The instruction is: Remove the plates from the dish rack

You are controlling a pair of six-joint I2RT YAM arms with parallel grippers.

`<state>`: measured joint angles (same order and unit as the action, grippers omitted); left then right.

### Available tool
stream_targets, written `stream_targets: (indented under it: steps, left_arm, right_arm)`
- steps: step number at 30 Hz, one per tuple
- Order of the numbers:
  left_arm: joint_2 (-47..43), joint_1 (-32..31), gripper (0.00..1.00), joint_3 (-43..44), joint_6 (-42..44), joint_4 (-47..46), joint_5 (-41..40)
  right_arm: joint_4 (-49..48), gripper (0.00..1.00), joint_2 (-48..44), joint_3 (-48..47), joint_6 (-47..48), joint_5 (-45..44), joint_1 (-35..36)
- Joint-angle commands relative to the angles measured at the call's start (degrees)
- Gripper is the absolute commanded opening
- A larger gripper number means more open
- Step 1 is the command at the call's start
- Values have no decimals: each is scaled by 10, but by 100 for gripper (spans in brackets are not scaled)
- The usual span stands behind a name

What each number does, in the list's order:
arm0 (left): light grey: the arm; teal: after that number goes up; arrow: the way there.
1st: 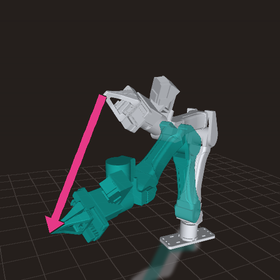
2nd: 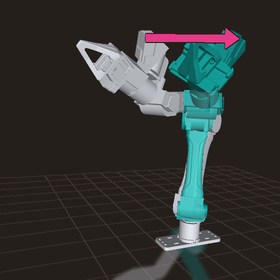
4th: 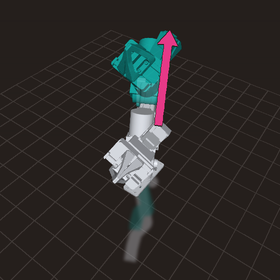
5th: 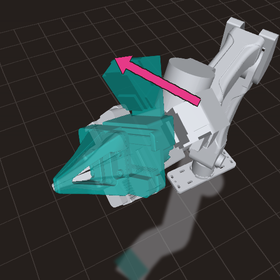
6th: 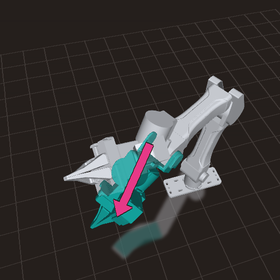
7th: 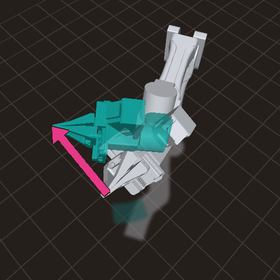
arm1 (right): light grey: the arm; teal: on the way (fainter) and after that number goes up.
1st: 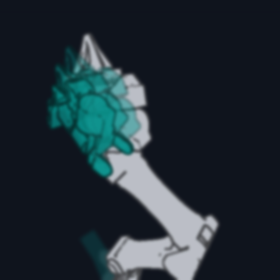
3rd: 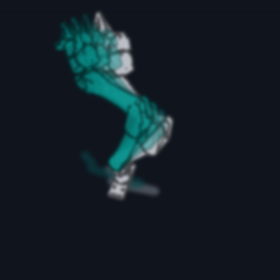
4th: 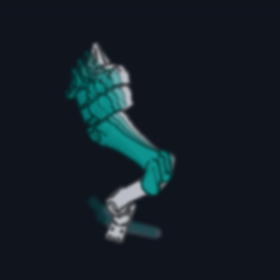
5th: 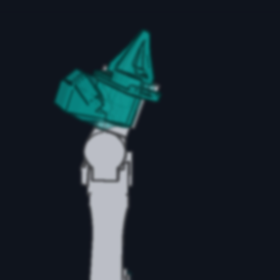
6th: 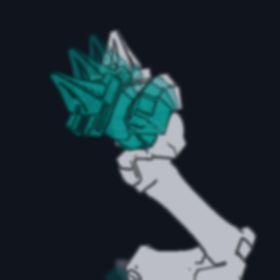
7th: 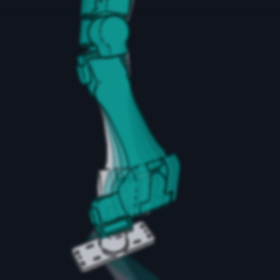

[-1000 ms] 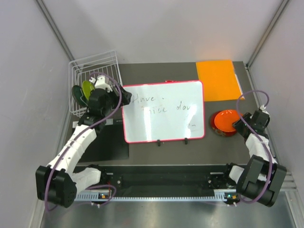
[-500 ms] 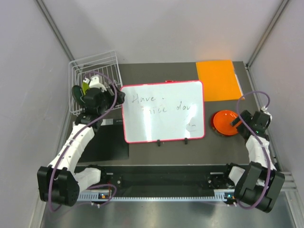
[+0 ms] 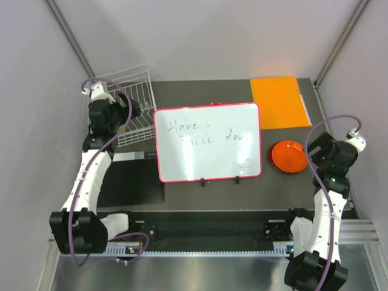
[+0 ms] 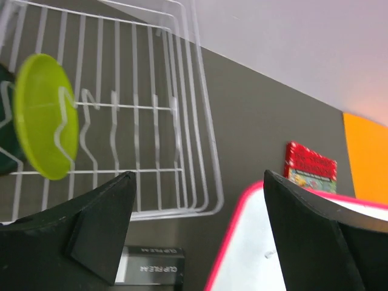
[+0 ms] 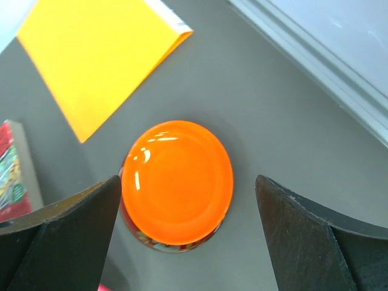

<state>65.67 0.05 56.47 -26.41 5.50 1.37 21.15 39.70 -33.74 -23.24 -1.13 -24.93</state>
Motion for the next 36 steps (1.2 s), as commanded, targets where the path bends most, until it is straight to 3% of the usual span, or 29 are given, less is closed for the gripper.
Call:
stream_targets:
  steps: [1, 10, 20, 25, 29, 32, 36]
  left_arm:
    - [49, 63, 89, 58, 15, -14, -8]
    - [168, 133, 80, 102, 32, -32, -69]
    - [240, 137, 72, 81, 29, -88, -100]
    - [271, 137, 62, 84, 31, -82, -122]
    - [284, 136, 48, 74, 36, -91, -117]
    - [290, 135, 47, 67, 39, -93, -120]
    - [290, 136, 31, 51, 44, -97, -122]
  right_arm:
    - [18, 91, -7, -32, 18, 53, 2]
    - [4, 91, 5, -16, 18, 103, 4]
    - [-14, 91, 23, -9, 17, 121, 8]
    - [-19, 91, 29, -5, 14, 127, 9]
    - [-25, 91, 33, -5, 16, 128, 10]
    - [-25, 91, 38, -5, 16, 132, 10]
    - [-27, 91, 38, -1, 16, 133, 12]
